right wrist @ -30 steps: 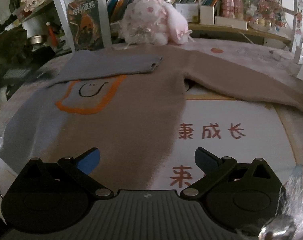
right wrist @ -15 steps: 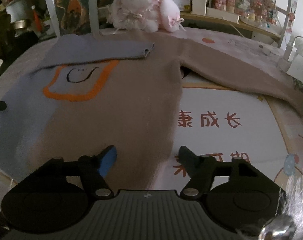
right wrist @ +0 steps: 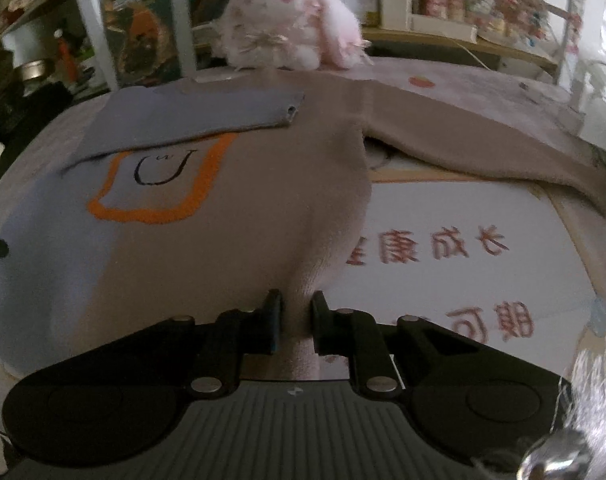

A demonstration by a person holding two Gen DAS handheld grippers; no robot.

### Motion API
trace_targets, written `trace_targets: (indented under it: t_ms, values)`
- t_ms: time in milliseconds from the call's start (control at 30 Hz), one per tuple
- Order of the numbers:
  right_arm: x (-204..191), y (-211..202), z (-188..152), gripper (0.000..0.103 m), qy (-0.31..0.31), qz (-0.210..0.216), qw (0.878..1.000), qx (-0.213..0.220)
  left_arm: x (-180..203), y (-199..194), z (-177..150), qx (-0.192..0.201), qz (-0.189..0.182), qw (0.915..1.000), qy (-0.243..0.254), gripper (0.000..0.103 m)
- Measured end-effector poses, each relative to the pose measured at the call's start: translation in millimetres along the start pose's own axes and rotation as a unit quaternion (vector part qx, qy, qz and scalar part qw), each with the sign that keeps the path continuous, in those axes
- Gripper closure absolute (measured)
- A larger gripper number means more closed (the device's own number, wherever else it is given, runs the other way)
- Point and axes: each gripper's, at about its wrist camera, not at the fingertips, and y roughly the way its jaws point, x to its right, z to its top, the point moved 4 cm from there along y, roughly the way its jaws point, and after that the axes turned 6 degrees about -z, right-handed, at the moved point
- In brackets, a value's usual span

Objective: Fold clothes

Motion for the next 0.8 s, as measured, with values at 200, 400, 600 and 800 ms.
trace_targets:
  t_ms: [200,400,600,800]
  values:
    - [-17,6,5,0.090,-0.015,0.006,1.000,0.010,-16,-2,2,0.000,-0.002,0.9999,-0.013,0.098]
    - [-17,7,6,0.090,-0.012,-0.001,1.000,0.011,-18,0,1,0.001,-0.004,0.9999,-0.010,0.097]
    - [-21,4,1,0.090,-0.003,-0.012,1.000,0.009,-22,1,1,0.007,-0.008,0.9999,-0.005,0.094]
    - [-24,4,1,0.089,0.010,-0.026,1.000,0.010,-23,0,5,0.007,-0.017,0.9997,0.016,0.093]
